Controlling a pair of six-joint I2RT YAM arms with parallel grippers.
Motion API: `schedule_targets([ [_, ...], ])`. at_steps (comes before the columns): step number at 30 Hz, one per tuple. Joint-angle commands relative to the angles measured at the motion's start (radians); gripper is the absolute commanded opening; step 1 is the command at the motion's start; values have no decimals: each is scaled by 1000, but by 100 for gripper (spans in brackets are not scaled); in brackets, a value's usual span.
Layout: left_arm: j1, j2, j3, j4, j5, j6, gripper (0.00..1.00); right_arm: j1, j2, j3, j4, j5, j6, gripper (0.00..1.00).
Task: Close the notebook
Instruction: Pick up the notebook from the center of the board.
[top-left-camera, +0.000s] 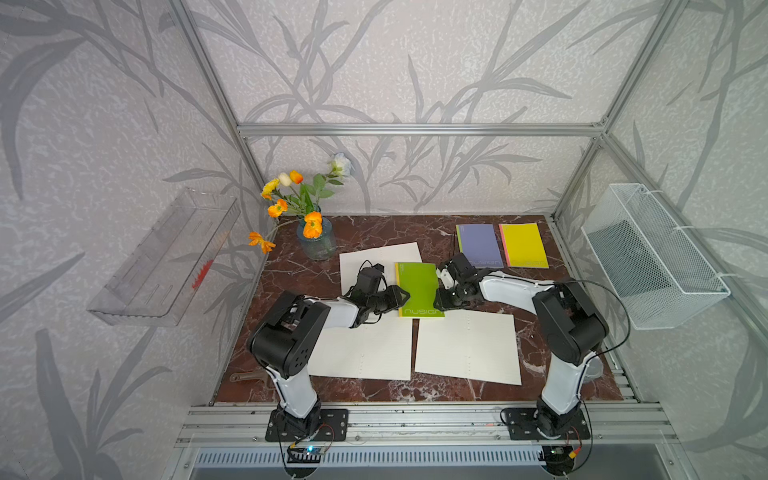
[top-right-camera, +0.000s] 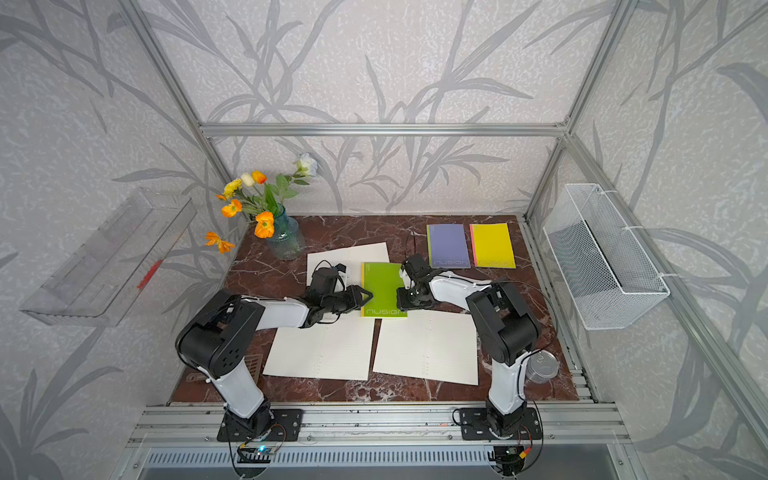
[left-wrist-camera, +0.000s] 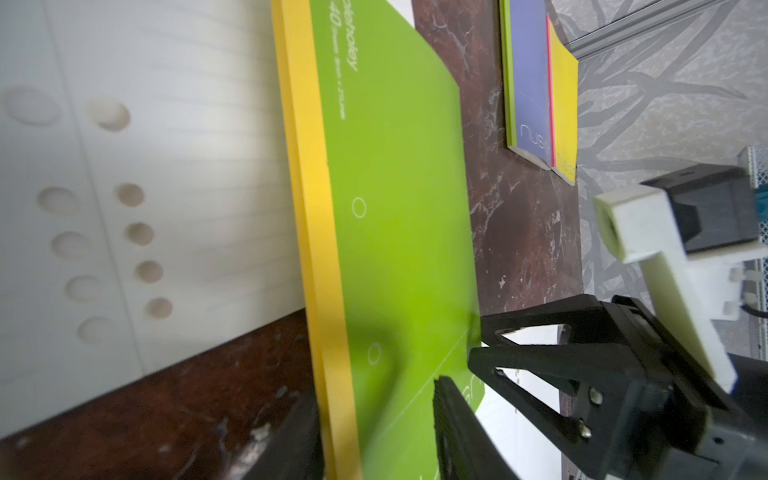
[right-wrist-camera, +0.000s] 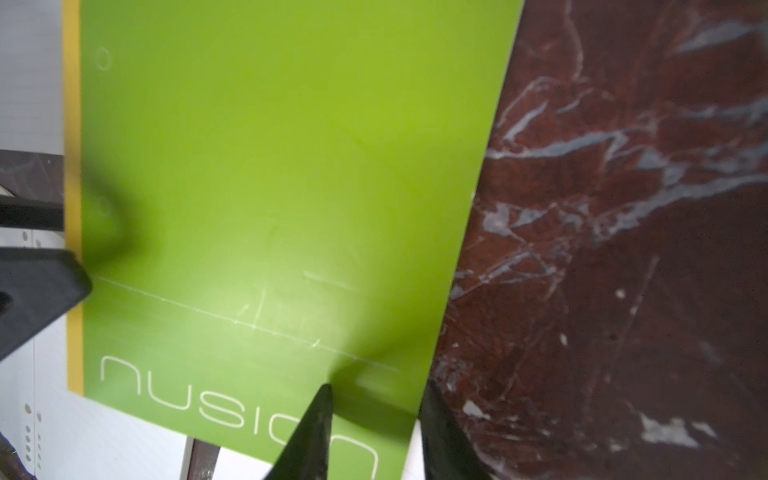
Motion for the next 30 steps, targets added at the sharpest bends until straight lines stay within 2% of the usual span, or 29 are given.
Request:
schedule_targets([
  [1,-3,-63,-10,-11,22,22,39,14,17,-16,-14,-8,7,36],
  [30,-20,-86,1,-73,11,37,16,18,-43,-38,15,-36,16,36],
])
